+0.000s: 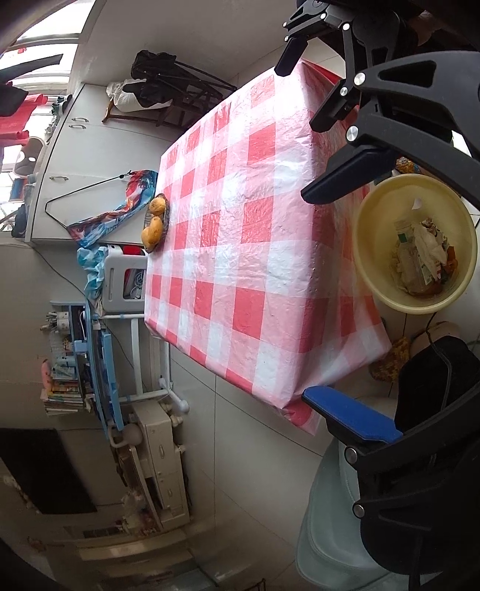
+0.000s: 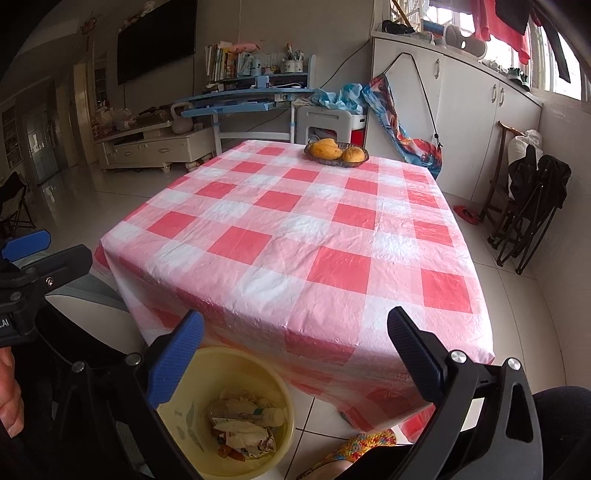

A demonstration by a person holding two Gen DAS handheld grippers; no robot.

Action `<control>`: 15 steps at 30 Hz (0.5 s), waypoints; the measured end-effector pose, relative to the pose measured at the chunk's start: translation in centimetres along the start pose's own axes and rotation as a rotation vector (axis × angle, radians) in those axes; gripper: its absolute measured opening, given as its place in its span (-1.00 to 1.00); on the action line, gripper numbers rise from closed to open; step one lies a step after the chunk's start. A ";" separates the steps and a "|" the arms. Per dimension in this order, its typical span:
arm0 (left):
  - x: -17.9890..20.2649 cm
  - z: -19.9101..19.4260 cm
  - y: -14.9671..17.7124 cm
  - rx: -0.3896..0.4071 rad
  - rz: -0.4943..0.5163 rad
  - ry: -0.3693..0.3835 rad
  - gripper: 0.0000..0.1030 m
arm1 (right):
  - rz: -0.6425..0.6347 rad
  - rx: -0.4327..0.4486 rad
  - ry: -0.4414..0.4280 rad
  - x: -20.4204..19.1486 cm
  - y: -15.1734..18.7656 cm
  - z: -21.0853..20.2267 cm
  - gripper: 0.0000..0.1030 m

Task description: Collect trash

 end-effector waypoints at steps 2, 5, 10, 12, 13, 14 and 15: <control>0.1 0.0 -0.1 0.007 -0.001 -0.007 0.85 | 0.010 0.008 0.010 0.2 -0.2 -0.1 0.85; 0.2 0.1 -0.2 0.007 0.003 -0.013 0.85 | 0.022 0.021 0.022 0.4 -0.4 -0.2 0.85; 0.5 0.5 -0.5 0.006 0.017 -0.026 0.86 | 0.018 0.032 0.040 0.4 -0.5 -0.2 0.85; 0.5 0.6 -0.6 0.006 0.016 -0.029 0.86 | 0.014 0.038 0.042 0.4 -0.6 -0.3 0.85; 0.5 0.7 -0.7 0.006 0.015 -0.032 0.86 | 0.013 0.041 0.044 0.4 -0.6 -0.4 0.85; 0.5 0.7 -0.8 0.006 0.014 -0.034 0.86 | 0.012 0.045 0.045 0.4 -0.6 -0.4 0.85; 0.5 0.7 -0.8 0.005 0.014 -0.036 0.85 | 0.013 0.048 0.046 0.5 -0.7 -0.4 0.85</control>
Point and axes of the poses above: each gripper's, at about its wrist camera, not at the fingertips, and z roughly the way its jaws point, x to its right, y to its underside, the point moved 2 cm from there along z, roughly the way its jaws point, and after that the axes turned 7 degrees about y, right-handed, at the moved point
